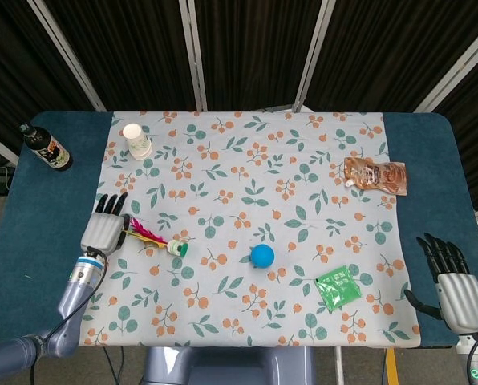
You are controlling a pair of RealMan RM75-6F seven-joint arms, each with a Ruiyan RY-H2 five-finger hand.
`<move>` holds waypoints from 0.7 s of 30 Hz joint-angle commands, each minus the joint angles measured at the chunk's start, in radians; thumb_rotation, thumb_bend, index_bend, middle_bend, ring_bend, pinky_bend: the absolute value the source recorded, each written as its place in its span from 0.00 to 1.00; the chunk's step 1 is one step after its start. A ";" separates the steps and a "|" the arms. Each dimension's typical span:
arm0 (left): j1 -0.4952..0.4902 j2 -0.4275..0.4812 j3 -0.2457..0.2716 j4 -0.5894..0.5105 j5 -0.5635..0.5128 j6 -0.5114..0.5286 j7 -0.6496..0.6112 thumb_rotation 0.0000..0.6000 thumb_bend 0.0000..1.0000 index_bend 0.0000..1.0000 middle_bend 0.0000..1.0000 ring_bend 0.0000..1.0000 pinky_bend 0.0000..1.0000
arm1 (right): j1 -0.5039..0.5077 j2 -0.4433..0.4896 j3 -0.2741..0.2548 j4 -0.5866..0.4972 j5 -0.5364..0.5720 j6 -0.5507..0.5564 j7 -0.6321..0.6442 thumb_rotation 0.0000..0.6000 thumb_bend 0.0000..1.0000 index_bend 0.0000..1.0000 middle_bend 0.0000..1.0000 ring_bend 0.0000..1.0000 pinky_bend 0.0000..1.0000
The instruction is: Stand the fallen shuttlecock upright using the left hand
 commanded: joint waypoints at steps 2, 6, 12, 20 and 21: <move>0.000 -0.003 -0.001 0.003 -0.002 0.005 0.000 1.00 0.50 0.55 0.00 0.00 0.00 | 0.000 0.000 0.000 0.000 0.000 0.000 0.000 1.00 0.16 0.04 0.00 0.00 0.00; -0.002 0.000 -0.004 -0.006 0.004 0.012 -0.005 1.00 0.50 0.55 0.00 0.00 0.00 | 0.000 -0.001 0.001 0.001 0.000 0.001 -0.001 1.00 0.16 0.04 0.00 0.00 0.00; -0.009 0.020 -0.002 -0.036 0.030 0.030 0.009 1.00 0.50 0.60 0.00 0.00 0.00 | 0.000 -0.001 0.001 0.001 0.001 0.001 -0.003 1.00 0.16 0.04 0.00 0.00 0.00; -0.021 0.061 -0.010 -0.108 0.044 0.045 0.035 1.00 0.50 0.60 0.00 0.00 0.00 | -0.001 -0.001 0.001 0.000 0.002 0.002 -0.004 1.00 0.16 0.04 0.00 0.00 0.00; -0.024 0.070 -0.012 -0.123 0.047 0.047 0.043 1.00 0.50 0.60 0.00 0.00 0.00 | -0.001 -0.001 0.002 0.000 0.003 0.001 -0.004 1.00 0.16 0.04 0.00 0.00 0.00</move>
